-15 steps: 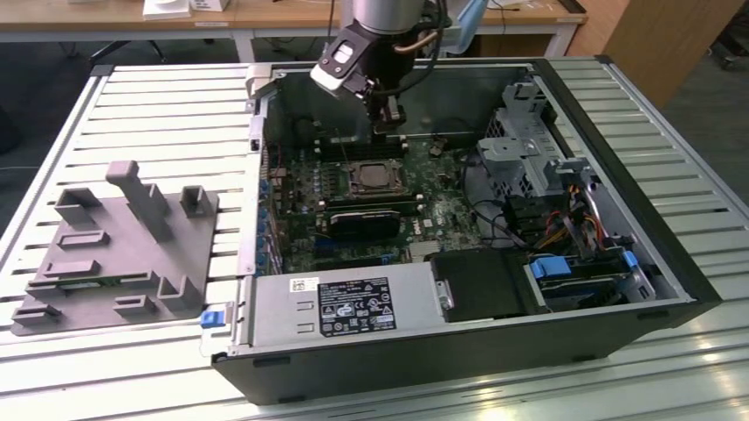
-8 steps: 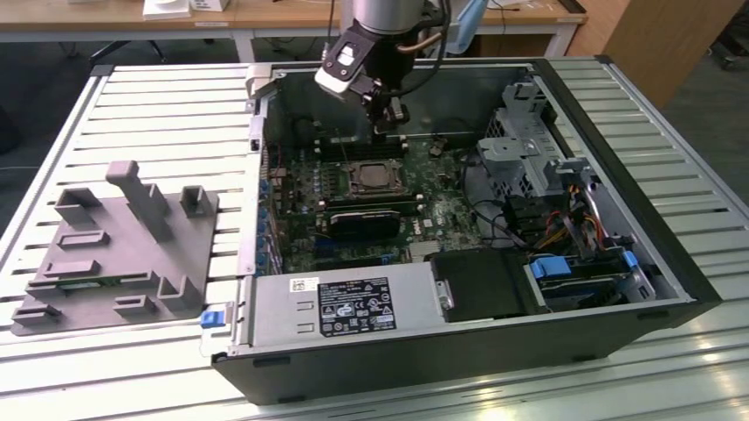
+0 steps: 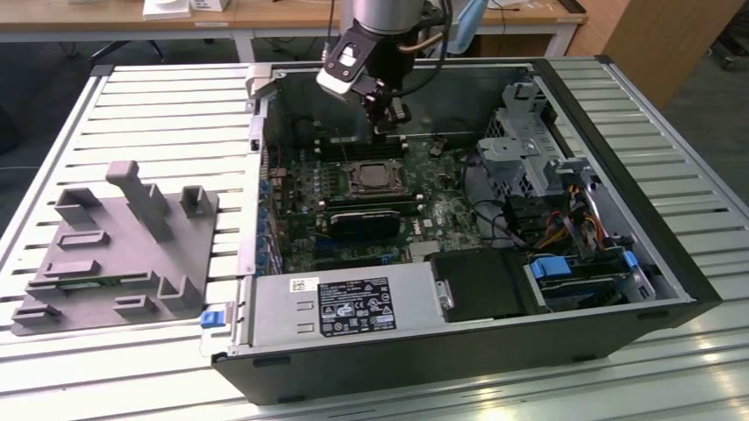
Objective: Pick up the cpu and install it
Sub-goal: 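Install the first cpu locking lever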
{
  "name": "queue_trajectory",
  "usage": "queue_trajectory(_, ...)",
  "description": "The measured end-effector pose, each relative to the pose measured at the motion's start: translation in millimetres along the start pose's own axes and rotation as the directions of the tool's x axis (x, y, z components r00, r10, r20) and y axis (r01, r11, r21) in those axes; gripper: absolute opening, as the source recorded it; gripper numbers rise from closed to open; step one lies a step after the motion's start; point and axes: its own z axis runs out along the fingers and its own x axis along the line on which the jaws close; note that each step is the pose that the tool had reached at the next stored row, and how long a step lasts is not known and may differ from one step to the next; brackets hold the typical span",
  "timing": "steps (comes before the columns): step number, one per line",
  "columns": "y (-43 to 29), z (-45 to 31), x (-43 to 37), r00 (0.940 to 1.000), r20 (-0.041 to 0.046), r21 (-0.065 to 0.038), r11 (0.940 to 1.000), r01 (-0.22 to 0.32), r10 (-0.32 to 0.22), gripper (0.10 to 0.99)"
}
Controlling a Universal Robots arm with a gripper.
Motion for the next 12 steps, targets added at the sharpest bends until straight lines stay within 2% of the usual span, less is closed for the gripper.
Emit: queue_trajectory(12,0.0,0.0,0.0,0.9988,-0.0001,0.001,0.9988,0.049,-0.049,0.106)
